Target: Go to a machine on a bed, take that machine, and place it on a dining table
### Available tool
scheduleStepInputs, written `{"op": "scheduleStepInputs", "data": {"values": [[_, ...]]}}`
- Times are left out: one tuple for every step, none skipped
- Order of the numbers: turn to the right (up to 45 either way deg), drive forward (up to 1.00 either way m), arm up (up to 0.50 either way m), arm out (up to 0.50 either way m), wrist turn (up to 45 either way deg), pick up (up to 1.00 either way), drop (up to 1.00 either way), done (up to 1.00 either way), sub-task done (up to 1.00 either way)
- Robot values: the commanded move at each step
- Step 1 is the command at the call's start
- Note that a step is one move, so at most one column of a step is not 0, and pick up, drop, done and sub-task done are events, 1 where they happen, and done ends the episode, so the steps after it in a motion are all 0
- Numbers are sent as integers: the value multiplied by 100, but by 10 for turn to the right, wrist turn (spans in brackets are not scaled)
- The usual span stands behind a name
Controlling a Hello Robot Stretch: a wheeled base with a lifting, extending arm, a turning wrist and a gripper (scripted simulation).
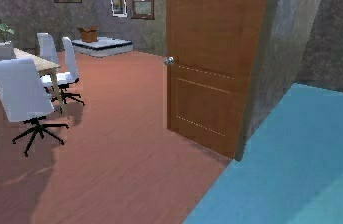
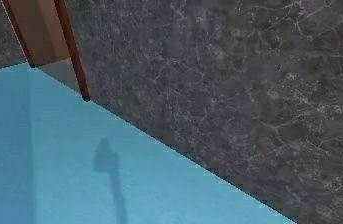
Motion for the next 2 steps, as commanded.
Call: {"op": "scheduleStepInputs", "data": {"values": [[0, 35, 0, 0, 0, 0, 0, 0, 0], [-150, 0, 0, 0, 0, 0, 0, 0, 0]]}}
